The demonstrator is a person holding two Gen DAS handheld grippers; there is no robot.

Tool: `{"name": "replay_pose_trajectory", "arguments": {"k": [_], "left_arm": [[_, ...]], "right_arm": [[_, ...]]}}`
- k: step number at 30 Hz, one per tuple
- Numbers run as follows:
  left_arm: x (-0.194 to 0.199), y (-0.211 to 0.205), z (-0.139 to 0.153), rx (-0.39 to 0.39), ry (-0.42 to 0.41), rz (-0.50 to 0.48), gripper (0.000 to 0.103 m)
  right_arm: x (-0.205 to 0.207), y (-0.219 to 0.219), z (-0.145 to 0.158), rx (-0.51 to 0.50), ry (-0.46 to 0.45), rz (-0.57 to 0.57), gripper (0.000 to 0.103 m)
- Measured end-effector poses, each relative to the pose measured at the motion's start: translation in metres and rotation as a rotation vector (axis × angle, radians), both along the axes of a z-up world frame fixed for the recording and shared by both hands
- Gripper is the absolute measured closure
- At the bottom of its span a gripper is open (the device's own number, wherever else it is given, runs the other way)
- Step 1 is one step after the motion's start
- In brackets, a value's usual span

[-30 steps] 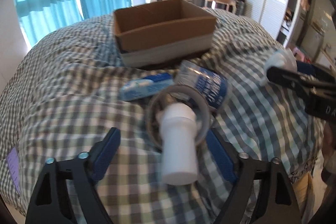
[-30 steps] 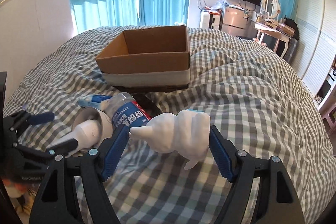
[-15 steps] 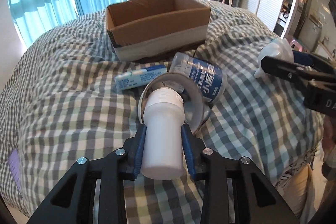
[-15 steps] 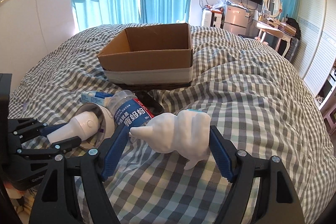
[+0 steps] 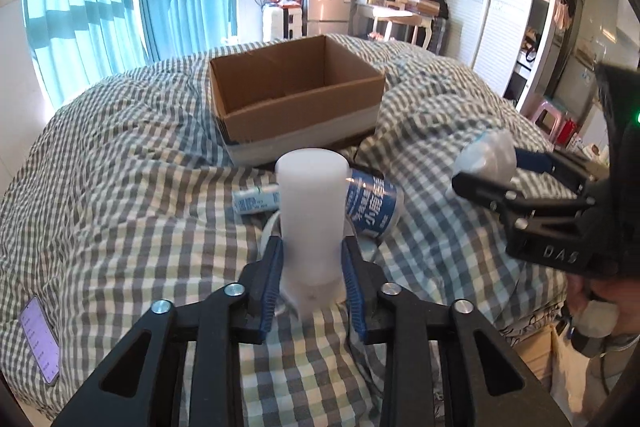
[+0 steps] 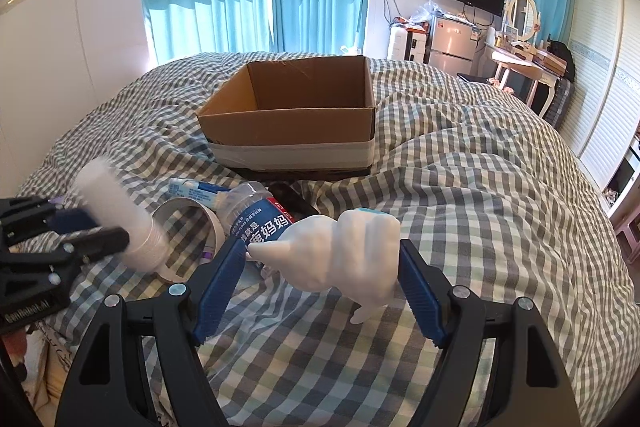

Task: Organize objects
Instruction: 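Grasp the white tape roll with the left tool while the right tool holds the figurine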

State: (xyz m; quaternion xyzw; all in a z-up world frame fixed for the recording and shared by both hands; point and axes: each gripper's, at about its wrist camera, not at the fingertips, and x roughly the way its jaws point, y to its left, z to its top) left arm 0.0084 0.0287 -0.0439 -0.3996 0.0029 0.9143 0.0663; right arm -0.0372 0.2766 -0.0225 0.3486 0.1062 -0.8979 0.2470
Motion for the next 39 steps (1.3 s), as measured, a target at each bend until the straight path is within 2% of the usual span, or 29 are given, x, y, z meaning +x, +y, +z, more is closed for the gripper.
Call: {"name": "replay_pose_trajectory", "arguments": {"k": [1, 6, 12, 14, 15, 16, 18, 20, 21, 22, 23, 24, 32, 36, 38, 39], "left_arm": [[-0.001, -0.001, 0.003, 0.006, 0.004, 0.000, 0.091], [-0.008, -0.003, 0.014, -0.005, 0.026, -0.008, 0.091], [-0.009, 0.005, -0.009, 0.024, -0.048, -0.050, 0.088], [-0.007, 0.012, -0.017, 0.012, -0.063, -0.066, 0.079], [-0.005, 0.014, -0.020, -0.001, -0.053, -0.066, 0.070], [-0.004, 0.016, -0.020, -0.021, -0.036, -0.059, 0.066], [-0.003, 0.017, -0.019, -0.082, -0.011, -0.031, 0.045], [-0.002, 0.013, -0.017, -0.089, -0.002, -0.022, 0.041], [-0.002, 0.011, -0.018, -0.080, -0.004, -0.021, 0.035], [-0.003, 0.010, -0.018, -0.072, -0.011, -0.021, 0.025], [-0.005, 0.009, -0.020, -0.065, -0.023, -0.022, 0.021], [-0.006, 0.010, -0.022, -0.060, -0.031, 0.019, 0.019], [-0.044, 0.014, -0.073, 0.045, -0.244, 0.034, 0.018], [-0.048, 0.017, -0.077, 0.044, -0.256, 0.051, 0.018], [-0.048, 0.016, -0.075, 0.067, -0.257, 0.062, 0.019], [-0.047, 0.015, -0.073, 0.083, -0.251, 0.069, 0.023]], "right_arm": [[0.000, 0.000, -0.001, -0.001, -0.002, 0.000, 0.027], [-0.001, 0.000, -0.001, -0.002, -0.005, 0.004, 0.027], [-0.005, 0.002, -0.004, -0.001, -0.016, -0.006, 0.027], [-0.005, 0.003, -0.005, -0.001, -0.018, -0.009, 0.027], [-0.005, 0.002, -0.005, -0.001, -0.017, -0.009, 0.027], [-0.006, 0.003, -0.005, -0.002, -0.017, -0.009, 0.027], [-0.006, 0.003, -0.004, -0.002, -0.018, -0.007, 0.026], [-0.006, 0.002, -0.005, -0.003, -0.018, -0.007, 0.026], [-0.006, 0.002, -0.006, -0.003, -0.019, -0.009, 0.026], [-0.007, 0.002, -0.007, -0.002, -0.021, -0.010, 0.026], [-0.007, 0.002, -0.008, -0.001, -0.023, -0.011, 0.026], [-0.007, 0.002, -0.008, -0.001, -0.024, -0.012, 0.026], [-0.007, 0.003, -0.010, -0.002, -0.026, -0.017, 0.026], [-0.009, 0.006, -0.013, -0.005, -0.031, -0.022, 0.026], [-0.009, 0.006, -0.014, -0.005, -0.033, -0.022, 0.026], [-0.009, 0.007, -0.013, -0.007, -0.033, -0.022, 0.026]]}}
